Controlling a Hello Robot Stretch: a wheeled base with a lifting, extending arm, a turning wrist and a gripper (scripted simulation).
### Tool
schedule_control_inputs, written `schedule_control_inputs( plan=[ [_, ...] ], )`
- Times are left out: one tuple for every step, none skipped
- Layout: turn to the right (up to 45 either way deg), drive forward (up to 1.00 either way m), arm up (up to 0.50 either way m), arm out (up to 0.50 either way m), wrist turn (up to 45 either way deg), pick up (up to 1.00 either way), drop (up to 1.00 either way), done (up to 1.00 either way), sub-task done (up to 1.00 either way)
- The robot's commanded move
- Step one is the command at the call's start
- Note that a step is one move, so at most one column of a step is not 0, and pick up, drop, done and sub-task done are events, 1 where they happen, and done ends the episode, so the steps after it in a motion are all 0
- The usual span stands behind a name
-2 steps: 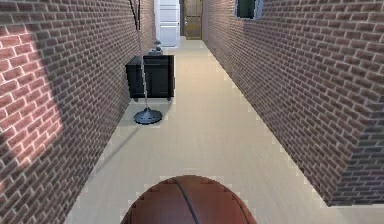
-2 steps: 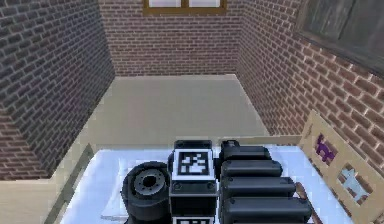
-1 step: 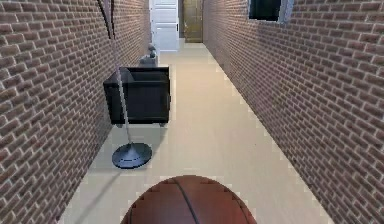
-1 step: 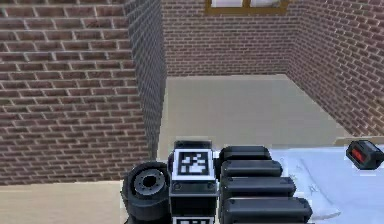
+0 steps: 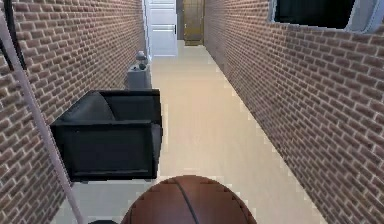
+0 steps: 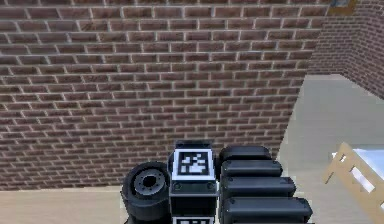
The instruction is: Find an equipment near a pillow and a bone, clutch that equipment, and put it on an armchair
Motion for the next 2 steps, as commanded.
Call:
schedule_control_inputs(
  plan=[
    [3.0, 0.0, 0.0, 0.0, 0.0, 0.0, 0.0, 0.0, 0.0],
    [0.0, 1.0, 0.0, 0.0, 0.0, 0.0, 0.0, 0.0, 0.0]
  ],
)
